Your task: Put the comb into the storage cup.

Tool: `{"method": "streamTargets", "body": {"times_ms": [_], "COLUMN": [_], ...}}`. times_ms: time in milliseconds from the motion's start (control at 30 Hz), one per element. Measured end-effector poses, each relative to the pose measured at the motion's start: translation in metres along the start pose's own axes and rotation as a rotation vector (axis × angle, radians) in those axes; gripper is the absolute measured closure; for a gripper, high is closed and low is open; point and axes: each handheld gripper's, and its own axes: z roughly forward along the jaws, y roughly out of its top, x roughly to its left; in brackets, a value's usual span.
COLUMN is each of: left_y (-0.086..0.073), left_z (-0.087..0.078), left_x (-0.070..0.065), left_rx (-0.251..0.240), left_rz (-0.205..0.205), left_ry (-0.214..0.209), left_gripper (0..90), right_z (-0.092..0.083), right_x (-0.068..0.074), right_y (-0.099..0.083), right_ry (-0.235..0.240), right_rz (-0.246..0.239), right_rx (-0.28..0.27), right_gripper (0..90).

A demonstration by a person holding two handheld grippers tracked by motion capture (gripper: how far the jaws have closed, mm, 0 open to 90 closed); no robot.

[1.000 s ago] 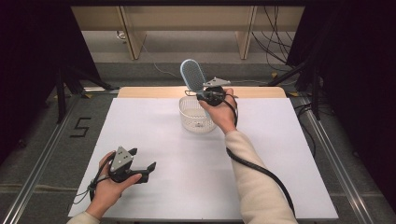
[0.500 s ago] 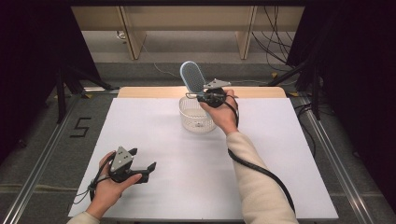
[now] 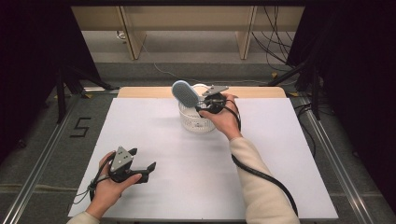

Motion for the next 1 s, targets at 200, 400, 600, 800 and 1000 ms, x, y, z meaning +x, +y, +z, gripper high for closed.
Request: {"method": "streamTargets", "body": {"times_ms": [200, 400, 600, 800, 1000], "left_y": [0.0, 0.0, -0.001, -0.001, -0.001], "left_z": [0.0, 0.0, 0.0, 0.0, 0.0], "left_x": [0.0, 0.0, 0.001, 0.0, 0.0], "left_rx": [0.001, 0.004, 0.008, 0.01, 0.008], "left_rz": [0.001, 0.0, 0.001, 0.001, 0.0], "left_ry": [0.002, 0.001, 0.002, 0.004, 0.006], "left_gripper": [10.8, 10.8, 10.8, 10.8, 10.8], "right_z": [-0.012, -0.028, -0.043, -0.057, -0.071], "right_x": [0.005, 0.003, 0.002, -0.003, -0.007], "right_y": [-0.002, -0.005, -0.015, -0.026, -0.037], "right_ry": [0.023, 0.052, 0.082, 0.09, 0.101], "right_rz": [-0.023, 0.012, 0.021, 0.033, 0.057], "right_rx": [0.006, -0.044, -0.049, -0.055, -0.072], "right_gripper": [27.8, 21.1, 18.5, 17.6, 17.2]}}
